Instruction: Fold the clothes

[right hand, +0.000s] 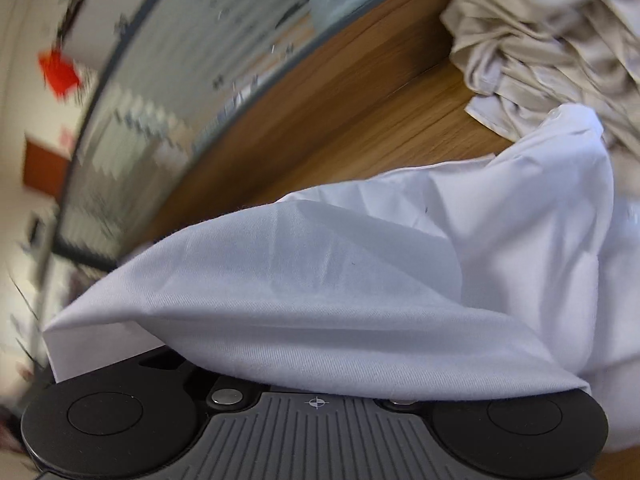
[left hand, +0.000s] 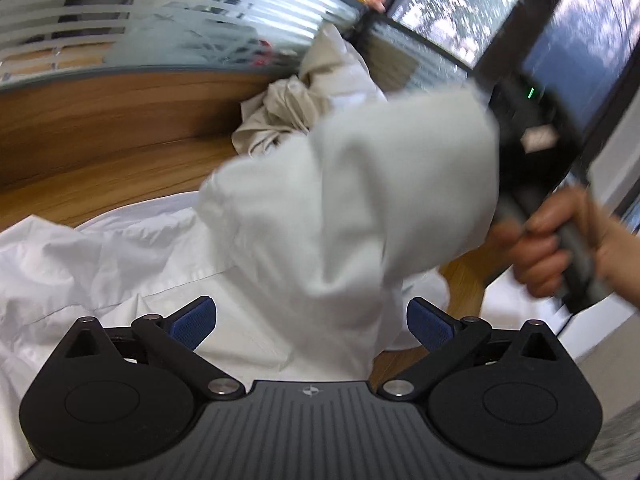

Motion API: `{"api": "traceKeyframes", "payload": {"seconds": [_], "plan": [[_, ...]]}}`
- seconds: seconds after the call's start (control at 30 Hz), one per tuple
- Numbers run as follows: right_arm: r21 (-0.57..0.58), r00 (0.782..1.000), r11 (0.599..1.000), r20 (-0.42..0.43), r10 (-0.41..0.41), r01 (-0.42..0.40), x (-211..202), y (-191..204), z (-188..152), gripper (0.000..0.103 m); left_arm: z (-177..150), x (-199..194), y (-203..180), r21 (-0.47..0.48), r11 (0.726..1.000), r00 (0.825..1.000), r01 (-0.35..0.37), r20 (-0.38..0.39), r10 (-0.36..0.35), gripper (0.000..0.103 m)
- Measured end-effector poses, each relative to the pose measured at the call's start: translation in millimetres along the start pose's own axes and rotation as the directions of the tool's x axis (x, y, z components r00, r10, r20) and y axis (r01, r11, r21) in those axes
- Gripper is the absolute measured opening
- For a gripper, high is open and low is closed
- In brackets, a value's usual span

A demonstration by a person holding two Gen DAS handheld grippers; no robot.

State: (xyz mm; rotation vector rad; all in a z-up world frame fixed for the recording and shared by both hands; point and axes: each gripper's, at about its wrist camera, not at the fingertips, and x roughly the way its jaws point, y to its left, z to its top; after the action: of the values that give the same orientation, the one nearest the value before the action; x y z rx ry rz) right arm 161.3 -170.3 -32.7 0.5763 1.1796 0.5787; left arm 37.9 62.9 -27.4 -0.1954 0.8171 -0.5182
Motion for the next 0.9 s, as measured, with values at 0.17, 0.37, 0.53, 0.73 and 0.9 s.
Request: {"api": "traceKeyframes", "payload": {"seconds": [0.17, 0.37, 0.53, 0.73, 0.9], "plan": [[0.154, 0.993, 0.982, 0.063, 0.097, -0.106, -16.2, -18.6, -9.3, 0.009, -1.7, 26.8, -25.9, 0.072, 0.997, 1.000, 0.003, 0.008, -0.004, 0.102], [0.245, 0.983, 0.955, 0.116, 0.145, -0.169, -24.6, -32.1, -21.2, 0.009, 1.6, 61.7, -45.9, 0.088, 0.995, 0.999, -0.050, 0.025, 0.048, 0.102], [0.289, 0.970, 0.931, 0.167, 0.180, -0.222, -34.5, -38.0, -26.7, 0.009, 0.9, 70.6, -53.3, 0.122, 0.988, 0.995, -0.091, 0.048, 0.086, 0.101], [0.357, 0.955, 0.893, 0.212, 0.208, -0.274, -42.3, -54.3, -34.9, 0.009, 0.3, 72.9, -57.1, 0.158, 0.981, 0.992, -0.115, 0.074, 0.104, 0.081], [0.390, 0.951, 0.876, 0.233, 0.202, -0.282, -46.7, -66.2, -38.1, 0.009, -2.1, 77.8, -67.5, 0.213, 0.959, 0.982, -0.186, 0.074, 0.174, 0.019]]}}
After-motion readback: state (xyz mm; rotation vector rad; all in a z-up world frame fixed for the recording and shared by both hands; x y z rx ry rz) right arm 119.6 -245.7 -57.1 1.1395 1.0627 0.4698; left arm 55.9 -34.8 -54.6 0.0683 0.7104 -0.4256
